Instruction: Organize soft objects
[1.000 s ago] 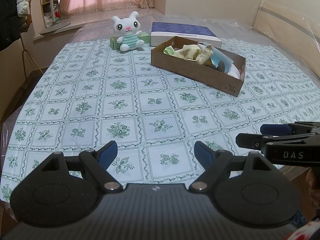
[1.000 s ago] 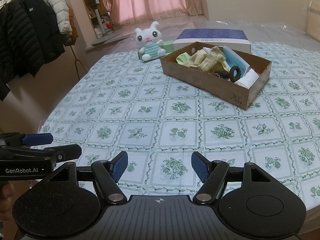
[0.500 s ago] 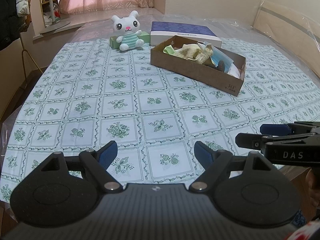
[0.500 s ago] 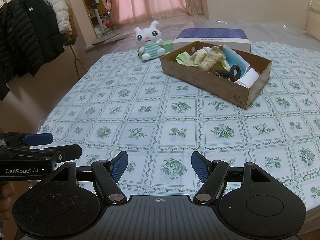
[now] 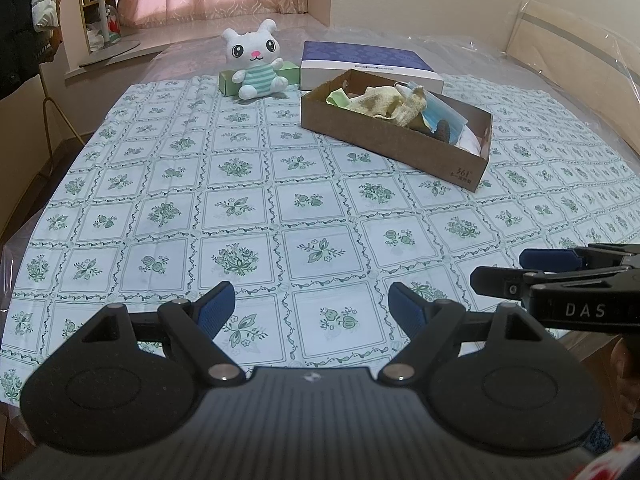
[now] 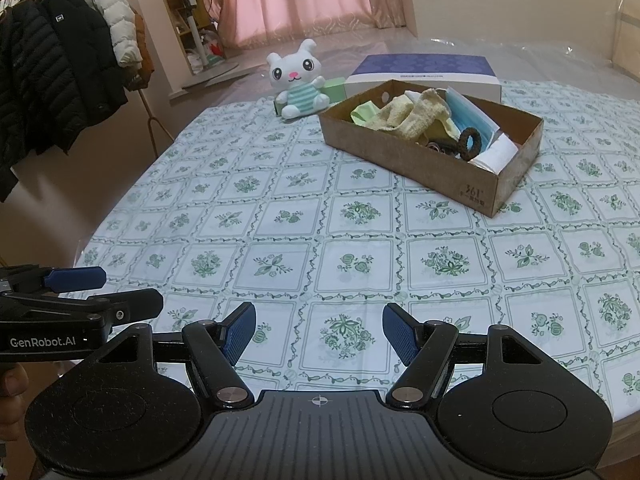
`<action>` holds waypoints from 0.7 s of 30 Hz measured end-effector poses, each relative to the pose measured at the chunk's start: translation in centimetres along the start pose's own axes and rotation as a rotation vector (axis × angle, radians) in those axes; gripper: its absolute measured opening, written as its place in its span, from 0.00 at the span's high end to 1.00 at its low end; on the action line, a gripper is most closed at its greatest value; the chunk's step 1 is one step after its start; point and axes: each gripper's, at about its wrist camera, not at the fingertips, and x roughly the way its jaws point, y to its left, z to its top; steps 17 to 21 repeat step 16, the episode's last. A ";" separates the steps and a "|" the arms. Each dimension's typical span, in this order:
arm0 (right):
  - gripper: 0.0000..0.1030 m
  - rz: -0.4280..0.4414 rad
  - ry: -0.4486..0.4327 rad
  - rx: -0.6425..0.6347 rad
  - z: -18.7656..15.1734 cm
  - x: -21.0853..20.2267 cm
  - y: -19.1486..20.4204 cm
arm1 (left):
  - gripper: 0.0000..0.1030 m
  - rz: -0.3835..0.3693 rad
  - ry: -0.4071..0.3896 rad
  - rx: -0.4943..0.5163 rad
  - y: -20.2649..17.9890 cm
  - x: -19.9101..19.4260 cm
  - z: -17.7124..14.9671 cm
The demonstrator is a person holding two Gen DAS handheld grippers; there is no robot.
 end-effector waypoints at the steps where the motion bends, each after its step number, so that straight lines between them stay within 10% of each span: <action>1: 0.32 0.000 0.001 0.001 0.0 0.1 0.0 | 0.20 0.000 0.000 -0.001 0.0 0.0 0.0; 21: 0.32 -0.003 0.016 0.009 0.1 0.8 -0.3 | 0.20 -0.007 0.016 0.001 0.4 0.8 0.1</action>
